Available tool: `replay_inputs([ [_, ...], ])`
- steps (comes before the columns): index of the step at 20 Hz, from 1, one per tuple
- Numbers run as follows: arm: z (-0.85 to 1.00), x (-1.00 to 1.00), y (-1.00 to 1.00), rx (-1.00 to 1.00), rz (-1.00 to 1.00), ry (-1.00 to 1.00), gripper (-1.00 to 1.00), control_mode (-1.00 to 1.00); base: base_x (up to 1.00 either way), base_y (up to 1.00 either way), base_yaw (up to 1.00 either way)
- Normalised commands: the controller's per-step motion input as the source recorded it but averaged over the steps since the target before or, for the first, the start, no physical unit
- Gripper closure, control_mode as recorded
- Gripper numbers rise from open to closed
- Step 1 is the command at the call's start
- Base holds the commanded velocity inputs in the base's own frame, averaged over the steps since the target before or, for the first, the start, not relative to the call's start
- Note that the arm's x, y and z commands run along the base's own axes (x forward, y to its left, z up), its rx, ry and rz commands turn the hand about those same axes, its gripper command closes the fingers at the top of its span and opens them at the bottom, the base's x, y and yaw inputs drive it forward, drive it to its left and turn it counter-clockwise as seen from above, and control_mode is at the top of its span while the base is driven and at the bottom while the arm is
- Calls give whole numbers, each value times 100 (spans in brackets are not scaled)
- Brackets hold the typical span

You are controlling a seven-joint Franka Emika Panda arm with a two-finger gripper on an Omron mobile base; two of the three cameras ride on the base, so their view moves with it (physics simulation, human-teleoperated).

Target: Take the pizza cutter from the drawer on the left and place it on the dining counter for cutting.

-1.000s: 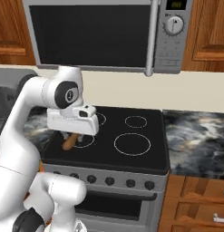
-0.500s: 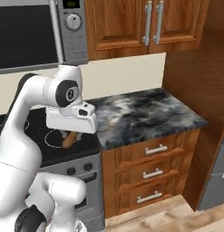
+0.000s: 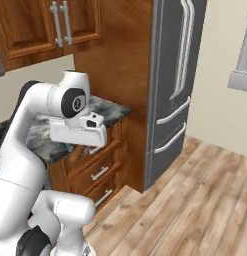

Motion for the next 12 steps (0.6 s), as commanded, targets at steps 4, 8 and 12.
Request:
replay_inputs([
  [4,0,0,0,0,0,0,100,100,0,-19,-89],
  [8,0,0,0,0,0,0,100,100,0,-31,-86],
  [12,0,0,0,0,0,0,100,100,0,-42,-83],
])
